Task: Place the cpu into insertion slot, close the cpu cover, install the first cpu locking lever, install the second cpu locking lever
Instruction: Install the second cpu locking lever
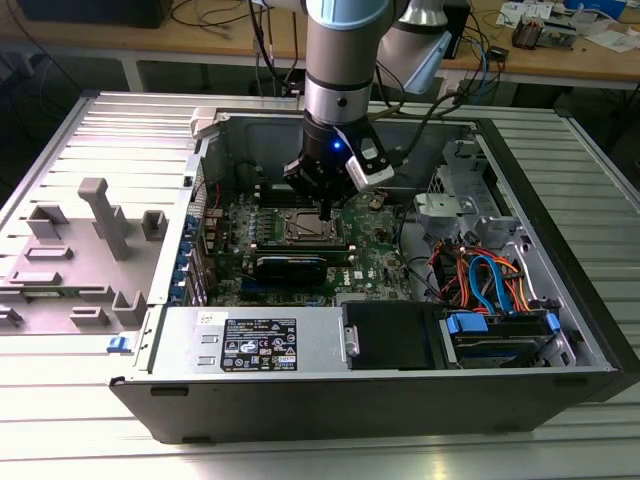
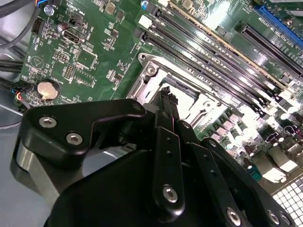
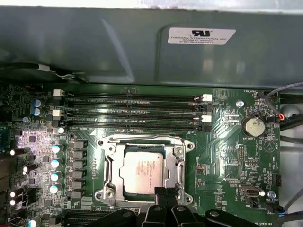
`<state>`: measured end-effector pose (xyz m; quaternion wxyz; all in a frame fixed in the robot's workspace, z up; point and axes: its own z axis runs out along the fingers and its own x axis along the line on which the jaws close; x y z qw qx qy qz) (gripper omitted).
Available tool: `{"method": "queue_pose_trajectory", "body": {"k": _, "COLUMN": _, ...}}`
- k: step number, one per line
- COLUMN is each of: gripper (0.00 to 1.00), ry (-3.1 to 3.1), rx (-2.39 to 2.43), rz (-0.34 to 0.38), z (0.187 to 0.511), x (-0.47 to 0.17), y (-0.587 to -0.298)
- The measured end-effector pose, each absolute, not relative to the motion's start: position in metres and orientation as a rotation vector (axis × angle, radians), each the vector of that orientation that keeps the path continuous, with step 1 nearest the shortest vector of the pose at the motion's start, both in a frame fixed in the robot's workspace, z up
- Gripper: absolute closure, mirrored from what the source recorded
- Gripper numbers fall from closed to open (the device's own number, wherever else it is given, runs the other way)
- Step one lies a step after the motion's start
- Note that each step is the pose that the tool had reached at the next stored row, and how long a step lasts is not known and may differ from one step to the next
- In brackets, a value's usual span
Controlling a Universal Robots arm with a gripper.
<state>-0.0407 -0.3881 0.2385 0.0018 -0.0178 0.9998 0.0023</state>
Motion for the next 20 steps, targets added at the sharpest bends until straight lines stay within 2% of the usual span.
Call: {"method": "queue_pose_trajectory", "body": {"k": 20, "gripper": 0.89, "ry": 3.138, "rx": -0.056, "rz": 0.007, "z": 0.241, "x": -0.041, "y": -0.404}}
